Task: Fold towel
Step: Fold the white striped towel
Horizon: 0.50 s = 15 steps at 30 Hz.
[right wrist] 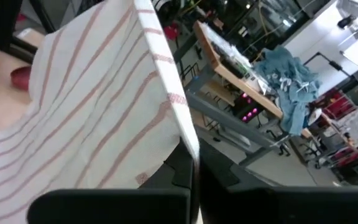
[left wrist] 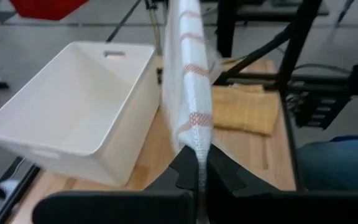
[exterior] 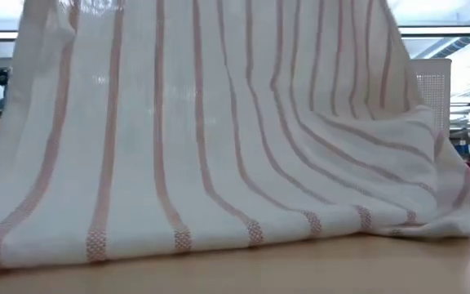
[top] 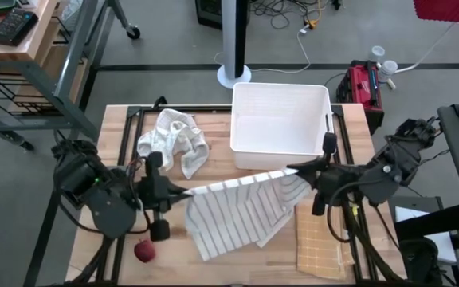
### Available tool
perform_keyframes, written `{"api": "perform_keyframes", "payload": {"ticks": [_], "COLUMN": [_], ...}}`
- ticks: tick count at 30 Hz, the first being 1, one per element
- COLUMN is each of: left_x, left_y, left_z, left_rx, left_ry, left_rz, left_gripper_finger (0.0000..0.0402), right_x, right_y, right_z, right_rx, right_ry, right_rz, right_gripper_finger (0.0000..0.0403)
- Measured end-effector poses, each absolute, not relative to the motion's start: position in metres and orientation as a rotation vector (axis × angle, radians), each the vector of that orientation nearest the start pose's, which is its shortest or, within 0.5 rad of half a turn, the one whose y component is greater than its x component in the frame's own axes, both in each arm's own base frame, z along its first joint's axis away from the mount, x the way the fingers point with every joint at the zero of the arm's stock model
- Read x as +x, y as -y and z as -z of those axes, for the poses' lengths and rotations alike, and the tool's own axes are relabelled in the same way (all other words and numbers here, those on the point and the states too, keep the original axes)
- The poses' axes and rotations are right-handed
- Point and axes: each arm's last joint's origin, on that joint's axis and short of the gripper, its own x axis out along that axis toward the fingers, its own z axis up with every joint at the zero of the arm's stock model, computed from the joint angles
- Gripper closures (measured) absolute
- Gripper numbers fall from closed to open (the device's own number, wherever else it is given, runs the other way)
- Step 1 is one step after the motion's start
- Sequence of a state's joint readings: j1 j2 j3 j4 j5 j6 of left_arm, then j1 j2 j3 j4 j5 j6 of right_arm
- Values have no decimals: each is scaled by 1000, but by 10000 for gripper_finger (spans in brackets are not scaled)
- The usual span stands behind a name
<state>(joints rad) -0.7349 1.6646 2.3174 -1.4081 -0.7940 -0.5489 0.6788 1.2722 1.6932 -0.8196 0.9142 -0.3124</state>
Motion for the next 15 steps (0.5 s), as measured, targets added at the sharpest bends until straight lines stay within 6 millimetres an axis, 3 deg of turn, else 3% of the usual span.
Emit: {"api": "perform_keyframes", "payload": {"ticks": [6, 15], "left_x": [208, 201], "left_y": [159, 148], "left_z": [-502, -509], "left_rx": [7, 198], "left_ry": [-523, -422], "left_rz": [-240, -397], "left_gripper_finger": [401, 401], "right_x": [186, 196], "right_y": [-120, -126], "right_z": [-496, -523], "right_rx": [-628, -739], "right_ry": [-374, -400], "right_rz": [207, 285], "right_gripper_finger": [403, 403]}}
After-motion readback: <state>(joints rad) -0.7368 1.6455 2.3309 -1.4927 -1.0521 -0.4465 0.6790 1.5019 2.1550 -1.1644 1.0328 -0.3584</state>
